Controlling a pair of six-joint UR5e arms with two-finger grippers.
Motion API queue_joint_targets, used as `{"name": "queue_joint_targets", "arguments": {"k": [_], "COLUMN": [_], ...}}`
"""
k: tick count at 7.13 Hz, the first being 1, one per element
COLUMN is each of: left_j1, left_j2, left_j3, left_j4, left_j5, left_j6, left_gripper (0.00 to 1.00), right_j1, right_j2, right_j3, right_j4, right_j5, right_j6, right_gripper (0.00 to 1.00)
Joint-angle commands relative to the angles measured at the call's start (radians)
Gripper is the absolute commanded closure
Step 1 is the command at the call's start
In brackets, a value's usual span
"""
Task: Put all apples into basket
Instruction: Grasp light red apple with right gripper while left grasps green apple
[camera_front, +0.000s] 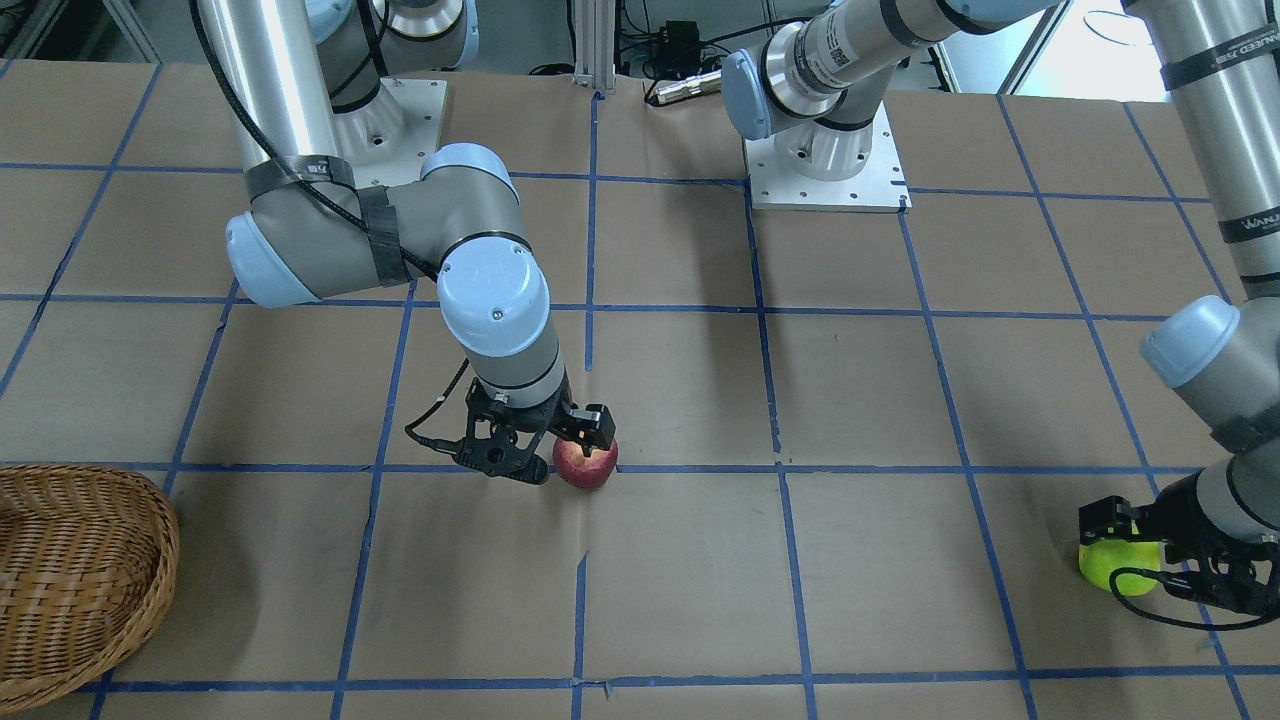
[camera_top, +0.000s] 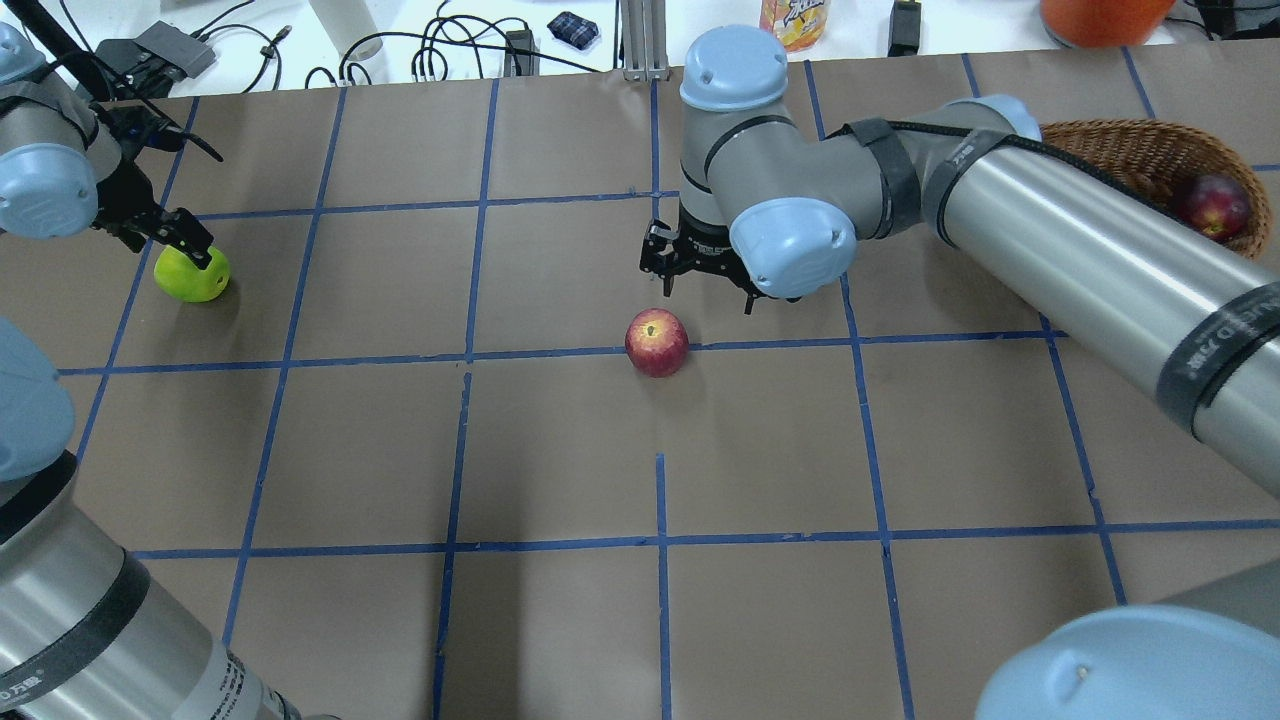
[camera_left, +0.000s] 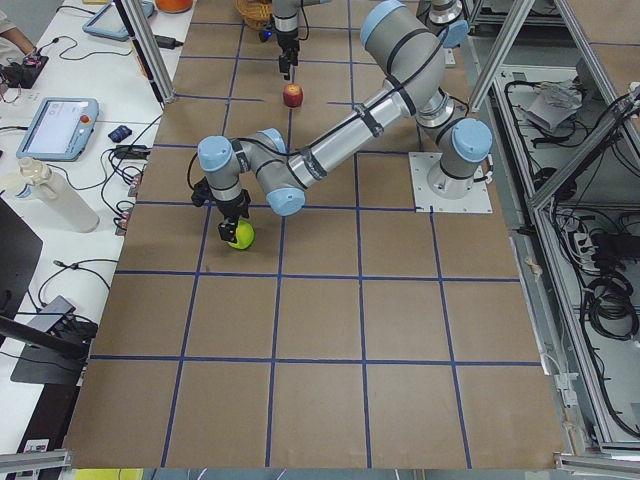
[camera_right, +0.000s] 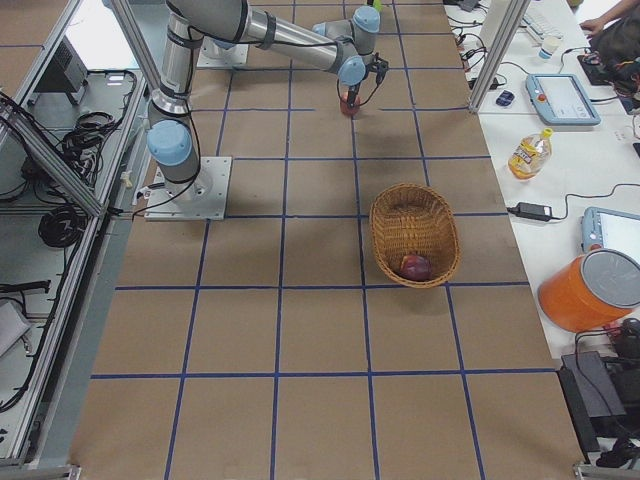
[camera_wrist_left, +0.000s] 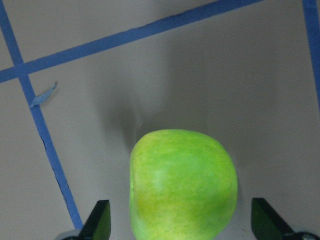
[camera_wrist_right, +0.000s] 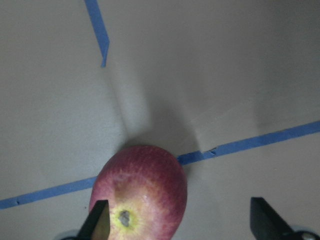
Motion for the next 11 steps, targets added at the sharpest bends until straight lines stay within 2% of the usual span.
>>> {"name": "queue_joint_targets", "arguments": {"k": [1, 2, 3, 4, 5, 7, 8, 9, 10, 11], "left_j1": [0.001, 0.001, 0.001, 0.001, 0.001, -0.002, -0.004, -0.005, -0.005, -0.007], "left_j2": [-0.020, -0.023, -0.023, -0.022, -0.020, 0.029, 0.067, 0.107, 0.147, 0.182], "left_j3": [0.003, 0.007, 0.010, 0.017, 0.021, 0.018, 0.012, 0.000, -0.017, -0.043], "left_j4": [0.006, 0.006, 0.007, 0.007, 0.007, -0.026, -0.102, -0.135, -0.226, -0.253], "left_j5": [-0.008, -0.006, -0.005, -0.002, 0.000, 0.005, -0.008, -0.023, -0.113, -0.212], "left_j6": [0.002, 0.002, 0.002, -0.003, -0.003, -0.034, -0.063, -0.110, -0.176, -0.286], "left_gripper": [0.00, 0.00, 0.22, 0.59, 0.69, 0.69, 0.69, 0.69, 0.69, 0.69], "right_j1": [0.023, 0.025, 0.025, 0.028, 0.036, 0.042, 0.044, 0.044, 0.044, 0.040], "right_j2": [0.030, 0.030, 0.031, 0.042, 0.070, 0.088, 0.093, 0.087, 0.084, 0.065], "right_j3": [0.000, -0.001, 0.000, -0.001, -0.001, 0.000, 0.000, 0.000, -0.001, -0.009], "right_j4": [-0.047, -0.047, -0.047, -0.049, -0.094, -0.113, -0.114, -0.110, -0.108, -0.104], "right_j5": [0.011, 0.011, 0.011, 0.011, 0.011, 0.012, 0.011, 0.042, 0.079, 0.067], "right_j6": [-0.001, -0.005, -0.011, -0.014, -0.014, -0.009, -0.012, -0.008, -0.009, -0.015], "right_gripper": [0.00, 0.00, 0.00, 0.00, 0.00, 0.00, 0.12, 0.82, 1.00, 1.00]}}
